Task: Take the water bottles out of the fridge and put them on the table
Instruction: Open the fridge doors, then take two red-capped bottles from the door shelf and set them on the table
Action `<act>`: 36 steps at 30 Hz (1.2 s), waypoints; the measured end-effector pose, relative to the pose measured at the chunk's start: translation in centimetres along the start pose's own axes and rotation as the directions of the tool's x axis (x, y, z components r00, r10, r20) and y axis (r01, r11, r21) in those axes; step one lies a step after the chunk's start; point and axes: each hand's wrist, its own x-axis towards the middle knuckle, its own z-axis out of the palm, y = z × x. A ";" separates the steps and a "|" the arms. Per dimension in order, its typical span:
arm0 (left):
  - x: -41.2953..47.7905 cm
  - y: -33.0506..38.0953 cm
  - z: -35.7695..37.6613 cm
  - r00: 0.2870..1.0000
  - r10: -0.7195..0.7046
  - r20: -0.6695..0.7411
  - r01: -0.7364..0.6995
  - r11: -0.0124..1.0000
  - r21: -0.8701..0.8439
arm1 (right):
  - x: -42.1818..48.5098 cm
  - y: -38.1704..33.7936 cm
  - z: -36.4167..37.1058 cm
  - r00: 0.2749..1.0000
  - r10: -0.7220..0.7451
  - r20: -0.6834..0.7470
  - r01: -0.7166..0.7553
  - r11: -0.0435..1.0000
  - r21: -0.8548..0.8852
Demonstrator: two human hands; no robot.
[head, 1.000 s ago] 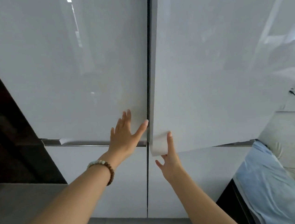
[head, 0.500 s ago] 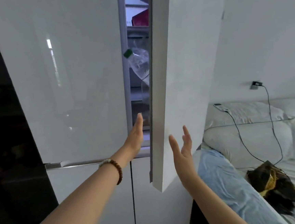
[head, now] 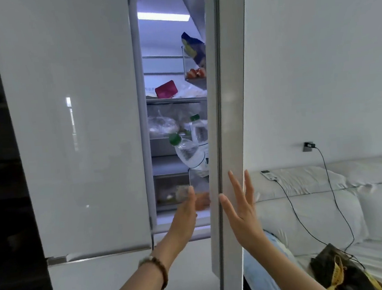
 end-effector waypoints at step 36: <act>8.3 4.4 17.2 0.978 0.073 0.196 -0.159 0.868 0.471 | 4.8 15.0 -22.7 0.970 -0.082 0.231 0.223 0.684 -0.695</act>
